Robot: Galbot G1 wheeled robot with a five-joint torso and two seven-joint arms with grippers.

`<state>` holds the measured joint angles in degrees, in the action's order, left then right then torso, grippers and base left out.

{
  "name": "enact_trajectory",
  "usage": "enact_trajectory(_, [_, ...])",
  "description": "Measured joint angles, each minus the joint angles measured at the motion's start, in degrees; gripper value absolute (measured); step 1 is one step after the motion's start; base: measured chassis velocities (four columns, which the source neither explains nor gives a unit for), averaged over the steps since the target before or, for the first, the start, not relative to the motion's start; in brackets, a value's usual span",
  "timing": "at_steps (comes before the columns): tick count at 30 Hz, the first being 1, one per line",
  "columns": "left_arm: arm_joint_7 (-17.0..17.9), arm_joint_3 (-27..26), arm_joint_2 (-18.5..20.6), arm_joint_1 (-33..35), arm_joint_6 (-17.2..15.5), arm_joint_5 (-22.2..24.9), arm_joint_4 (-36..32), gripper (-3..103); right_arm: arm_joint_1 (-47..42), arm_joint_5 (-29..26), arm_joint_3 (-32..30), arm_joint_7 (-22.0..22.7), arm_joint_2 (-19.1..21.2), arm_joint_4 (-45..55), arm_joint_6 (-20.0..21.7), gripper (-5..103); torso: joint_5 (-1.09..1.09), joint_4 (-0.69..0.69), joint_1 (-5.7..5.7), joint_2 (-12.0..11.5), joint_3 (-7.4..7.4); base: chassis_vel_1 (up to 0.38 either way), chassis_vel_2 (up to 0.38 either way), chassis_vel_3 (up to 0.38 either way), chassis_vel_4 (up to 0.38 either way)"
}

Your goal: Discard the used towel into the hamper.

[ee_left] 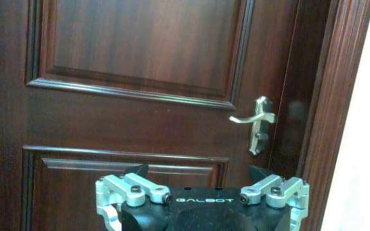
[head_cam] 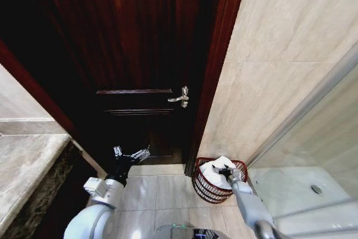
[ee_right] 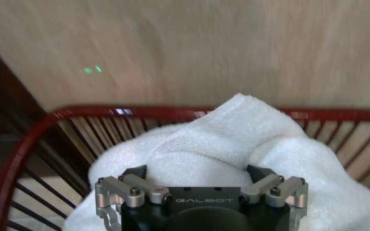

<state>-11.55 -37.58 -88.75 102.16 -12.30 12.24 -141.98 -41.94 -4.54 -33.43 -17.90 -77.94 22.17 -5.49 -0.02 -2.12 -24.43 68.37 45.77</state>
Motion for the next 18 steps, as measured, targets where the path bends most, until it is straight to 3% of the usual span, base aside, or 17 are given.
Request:
enact_trajectory(8, [0.00,0.00,0.00,0.00,0.00,0.00,0.00,100,3.22,-3.26,-0.66,1.00,-0.86,-6.39,8.81,100,-0.02,0.00,-0.01,0.04,0.01,0.000,0.000,0.000,0.000])
enact_trajectory(18, [0.00,0.00,0.00,0.00,0.00,0.00,0.00,100,4.10,-5.77,-1.12,-0.44,-0.79,-8.04,12.47,100,0.00,0.01,-0.03,0.05,0.03,0.000,0.000,0.000,0.000])
